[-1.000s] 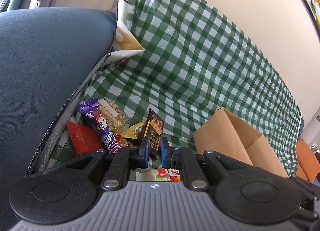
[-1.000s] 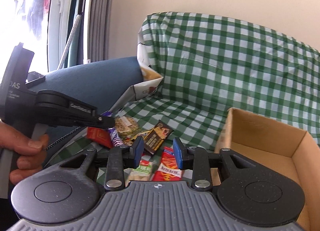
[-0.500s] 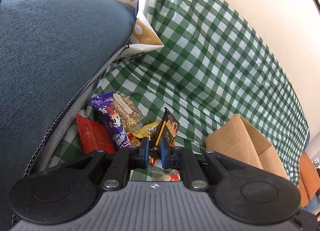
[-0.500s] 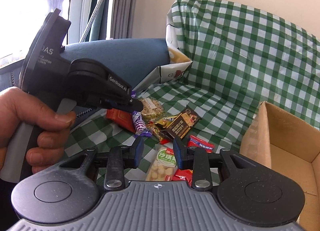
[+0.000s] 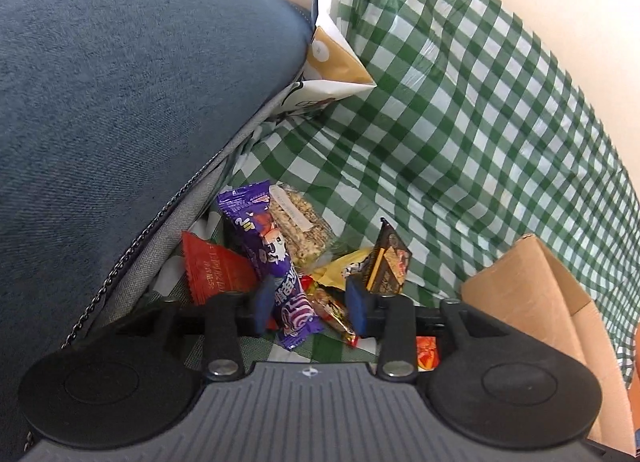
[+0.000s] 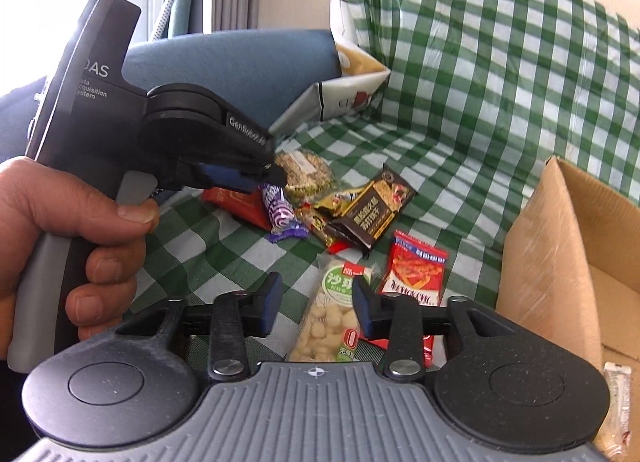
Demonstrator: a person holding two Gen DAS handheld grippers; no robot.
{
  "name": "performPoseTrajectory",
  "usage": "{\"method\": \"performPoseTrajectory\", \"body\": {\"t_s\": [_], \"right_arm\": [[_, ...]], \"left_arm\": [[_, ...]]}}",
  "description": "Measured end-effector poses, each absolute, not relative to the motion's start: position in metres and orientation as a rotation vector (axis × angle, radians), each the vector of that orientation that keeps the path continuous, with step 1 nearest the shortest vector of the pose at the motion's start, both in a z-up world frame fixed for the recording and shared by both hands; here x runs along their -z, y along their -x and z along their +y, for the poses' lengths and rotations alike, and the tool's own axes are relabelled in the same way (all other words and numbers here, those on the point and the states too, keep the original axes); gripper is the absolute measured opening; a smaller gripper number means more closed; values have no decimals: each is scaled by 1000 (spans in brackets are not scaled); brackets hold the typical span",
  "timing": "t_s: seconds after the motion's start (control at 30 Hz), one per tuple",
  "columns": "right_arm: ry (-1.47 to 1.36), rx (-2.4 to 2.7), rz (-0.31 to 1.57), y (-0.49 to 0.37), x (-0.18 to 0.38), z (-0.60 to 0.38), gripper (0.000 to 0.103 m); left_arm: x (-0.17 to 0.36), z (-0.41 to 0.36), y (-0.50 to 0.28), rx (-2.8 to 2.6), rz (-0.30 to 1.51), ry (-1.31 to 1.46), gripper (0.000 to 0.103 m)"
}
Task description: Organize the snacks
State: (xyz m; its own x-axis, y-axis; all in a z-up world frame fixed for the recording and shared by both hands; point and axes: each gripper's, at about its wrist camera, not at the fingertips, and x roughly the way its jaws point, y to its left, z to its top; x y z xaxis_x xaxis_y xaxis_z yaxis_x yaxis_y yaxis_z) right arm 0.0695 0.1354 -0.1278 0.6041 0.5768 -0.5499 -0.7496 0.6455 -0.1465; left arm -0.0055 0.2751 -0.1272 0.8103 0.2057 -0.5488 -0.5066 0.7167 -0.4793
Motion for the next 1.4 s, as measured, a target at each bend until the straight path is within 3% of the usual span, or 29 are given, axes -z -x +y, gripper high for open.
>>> {"method": "performPoseTrajectory", "body": {"t_s": [0.23,0.6,0.7,0.83,0.9,1.03,1.4], "right_arm": [[370,-771,558,-83,139,145,51],[374,-734,630,-99,156,155,54],[371,-729,643,-102,159,157,54],[383,-723,661,-104,164,157,52],[397,-718,660,-105,166,155,44],[408,-725,640,-100,166,151,39],[411,-729,581,-74,145,120,38]], "left_arm": [[139,276,-12,-441,540,623,52],[151,273,-33,-457,560,551,51],[152,274,-35,-472,555,537,49],[153,275,-34,-501,561,520,30],[153,276,-32,-503,561,522,27],[150,273,-28,-506,554,510,19],[128,264,4,-456,488,563,16]]}}
